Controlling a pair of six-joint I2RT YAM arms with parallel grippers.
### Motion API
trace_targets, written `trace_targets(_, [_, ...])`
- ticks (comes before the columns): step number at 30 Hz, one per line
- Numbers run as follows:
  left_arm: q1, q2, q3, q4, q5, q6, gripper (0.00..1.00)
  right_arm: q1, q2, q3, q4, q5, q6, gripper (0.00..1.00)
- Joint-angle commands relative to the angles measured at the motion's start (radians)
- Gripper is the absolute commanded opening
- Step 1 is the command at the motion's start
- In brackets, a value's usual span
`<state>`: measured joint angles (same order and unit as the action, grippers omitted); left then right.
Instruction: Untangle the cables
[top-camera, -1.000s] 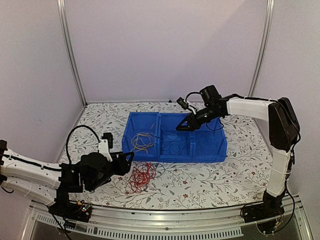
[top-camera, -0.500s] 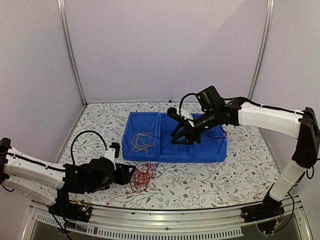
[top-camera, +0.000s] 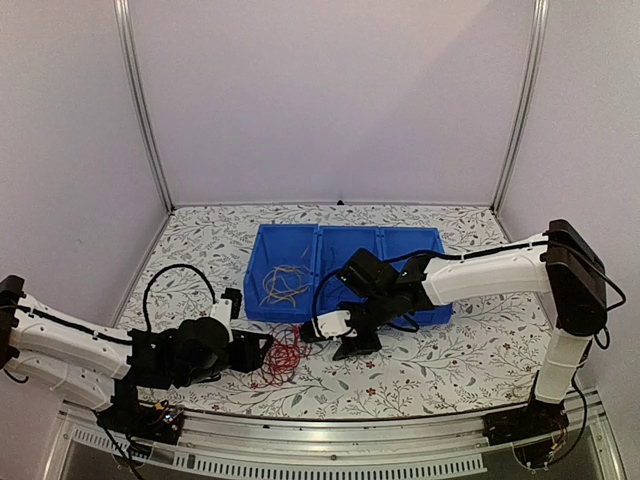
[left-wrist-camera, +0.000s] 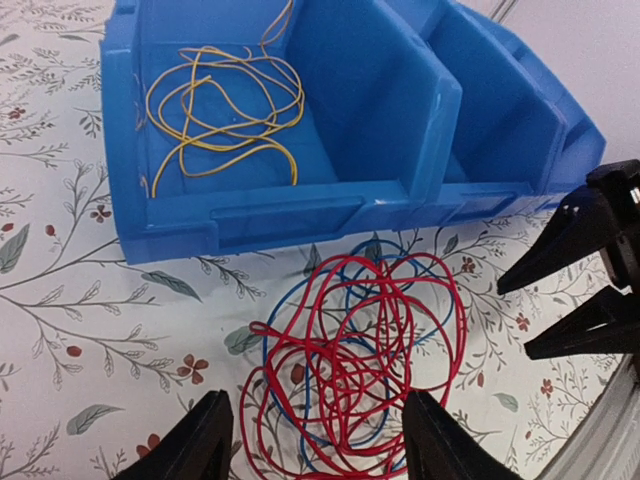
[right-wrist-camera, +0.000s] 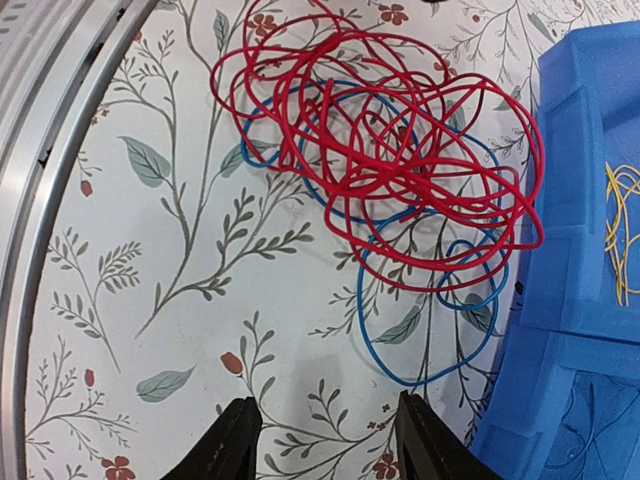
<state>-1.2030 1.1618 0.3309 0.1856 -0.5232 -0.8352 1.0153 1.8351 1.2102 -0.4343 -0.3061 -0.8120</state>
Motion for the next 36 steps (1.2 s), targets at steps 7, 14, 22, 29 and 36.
trace_targets(7, [0.013,-0.046,-0.022,0.086,-0.005,0.015,0.59,0.032,0.109,0.01,0.158,0.147,-0.095,0.55])
trace_targets(14, [0.058,0.045,0.035,0.163,0.055,0.053,0.59,0.037,0.16,0.019,0.174,0.162,-0.142,0.36])
trace_targets(22, [0.072,0.268,0.12,0.33,0.2,0.094,0.58,0.055,0.104,0.032,0.102,0.116,-0.127,0.0])
trace_targets(29, [0.073,0.463,0.274,0.262,0.28,0.094,0.53,0.085,-0.114,0.123,-0.107,-0.114,-0.041,0.0])
trace_targets(36, [0.076,0.554,0.268,0.281,0.405,0.016,0.42,0.057,-0.273,0.233,-0.13,-0.085,0.056,0.0])
